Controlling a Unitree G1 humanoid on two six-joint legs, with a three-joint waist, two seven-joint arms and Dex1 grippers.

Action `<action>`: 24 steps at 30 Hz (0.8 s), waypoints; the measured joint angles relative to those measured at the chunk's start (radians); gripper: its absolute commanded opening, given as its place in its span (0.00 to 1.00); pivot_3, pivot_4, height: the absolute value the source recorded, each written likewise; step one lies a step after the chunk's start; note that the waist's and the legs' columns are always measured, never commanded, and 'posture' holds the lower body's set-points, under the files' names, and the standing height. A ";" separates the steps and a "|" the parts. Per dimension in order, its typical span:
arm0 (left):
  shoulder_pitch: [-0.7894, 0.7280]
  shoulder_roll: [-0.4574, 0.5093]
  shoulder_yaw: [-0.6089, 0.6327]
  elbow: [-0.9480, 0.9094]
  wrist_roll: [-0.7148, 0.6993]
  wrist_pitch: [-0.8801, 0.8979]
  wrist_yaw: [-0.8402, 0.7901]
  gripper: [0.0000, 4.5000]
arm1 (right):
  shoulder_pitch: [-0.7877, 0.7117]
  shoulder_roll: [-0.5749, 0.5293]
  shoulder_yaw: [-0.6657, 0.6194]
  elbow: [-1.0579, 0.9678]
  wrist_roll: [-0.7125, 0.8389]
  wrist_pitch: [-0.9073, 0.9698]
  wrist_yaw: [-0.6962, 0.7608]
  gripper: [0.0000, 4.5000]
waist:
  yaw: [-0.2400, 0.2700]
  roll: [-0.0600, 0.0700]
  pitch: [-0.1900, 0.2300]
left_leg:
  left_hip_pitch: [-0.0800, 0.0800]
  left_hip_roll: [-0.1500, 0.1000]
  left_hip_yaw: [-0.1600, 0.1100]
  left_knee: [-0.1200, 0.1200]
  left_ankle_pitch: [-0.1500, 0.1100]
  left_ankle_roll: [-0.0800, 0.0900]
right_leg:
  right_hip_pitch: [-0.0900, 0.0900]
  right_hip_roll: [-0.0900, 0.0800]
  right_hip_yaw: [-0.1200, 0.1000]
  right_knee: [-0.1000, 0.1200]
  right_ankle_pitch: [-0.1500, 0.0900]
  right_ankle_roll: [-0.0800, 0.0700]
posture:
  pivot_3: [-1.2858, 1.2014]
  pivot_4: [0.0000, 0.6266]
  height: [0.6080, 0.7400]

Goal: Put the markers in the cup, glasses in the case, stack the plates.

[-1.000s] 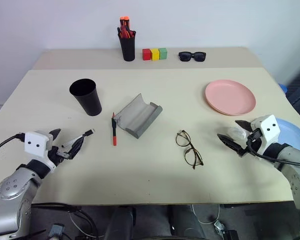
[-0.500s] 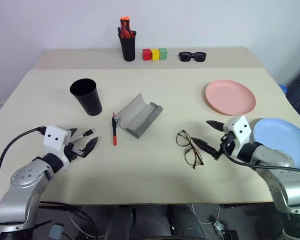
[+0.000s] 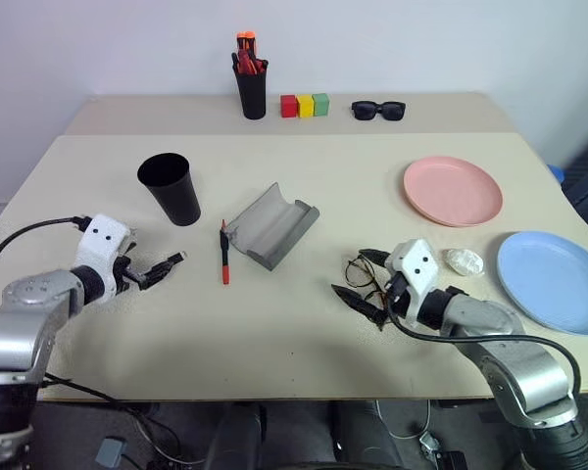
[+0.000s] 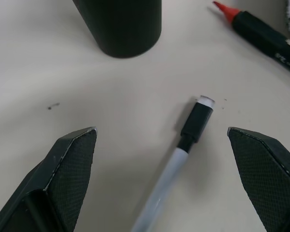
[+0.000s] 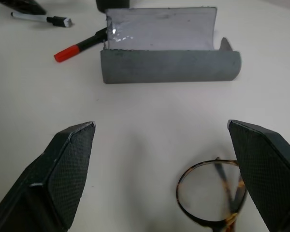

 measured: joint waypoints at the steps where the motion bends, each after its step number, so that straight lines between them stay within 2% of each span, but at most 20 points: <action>1: -0.018 0.003 -0.016 0.018 -0.002 0.022 -0.018 0.99 | 0.001 0.000 0.001 -0.004 0.001 0.005 0.000 0.99 | 0.000 0.000 0.000 | 0.000 0.000 0.000 -0.001 0.000 0.000 | -0.001 0.000 0.000 0.000 0.000 0.000 | 0.52 0.24 1.00; 5: -0.081 0.036 -0.099 0.048 -0.002 0.093 -0.100 0.99 | 0.013 -0.033 0.005 -0.044 0.002 0.013 0.020 0.99 | -0.001 -0.001 0.000 | 0.000 0.000 0.000 -0.003 0.000 0.000 | -0.002 0.000 0.000 0.000 0.000 0.001 | 0.52 0.24 1.00; 7: -0.095 0.074 -0.150 0.046 0.026 0.082 -0.135 0.87 | 0.028 -0.062 0.002 -0.074 0.017 0.025 0.047 1.00 | -0.002 -0.001 0.001 | 0.000 0.000 0.000 -0.004 0.000 0.000 | -0.002 0.000 0.000 0.000 0.000 0.001 | 0.52 0.24 1.00; 8: -0.101 0.084 -0.162 0.051 0.037 0.078 -0.146 0.79 | 0.037 -0.074 0.000 -0.087 0.025 0.027 0.061 1.00 | -0.003 0.000 0.001 | 0.000 0.000 0.000 -0.004 0.000 0.000 | -0.002 0.000 0.000 0.000 0.000 0.001 | 0.52 0.24 1.00; 11: -0.113 0.093 -0.186 0.068 0.059 0.049 -0.176 0.47 | 0.044 -0.096 0.000 -0.118 0.045 0.032 0.093 1.00 | -0.003 0.000 0.000 | 0.001 0.000 0.000 -0.003 0.000 0.000 | -0.002 0.000 0.000 0.001 0.000 0.000 | 0.52 0.24 1.00; 15: -0.113 0.093 -0.189 0.080 0.069 0.029 -0.187 0.01 | 0.042 -0.098 0.000 -0.137 0.062 0.033 0.117 1.00 | -0.002 0.000 0.000 | 0.001 0.000 0.000 -0.002 0.000 0.000 | -0.001 0.000 0.000 0.001 0.000 0.000 | 0.52 0.24 1.00; 20: -0.100 0.092 -0.172 0.078 0.069 0.013 -0.190 0.01 | 0.007 -0.087 0.009 -0.132 0.057 0.018 0.117 1.00 | -0.004 0.000 0.000 | 0.001 0.000 0.000 -0.003 0.000 0.000 | -0.002 0.000 0.000 0.001 0.000 0.000 | 0.52 0.24 1.00; 24: -0.014 0.079 -0.062 0.018 -0.014 0.006 -0.238 0.01 | -0.034 -0.028 0.018 -0.084 0.039 -0.008 0.077 1.00 | -0.006 -0.002 0.001 | 0.000 0.001 0.000 -0.003 0.000 0.000 | -0.003 0.000 0.000 0.001 0.000 0.000 | 0.52 0.24 1.00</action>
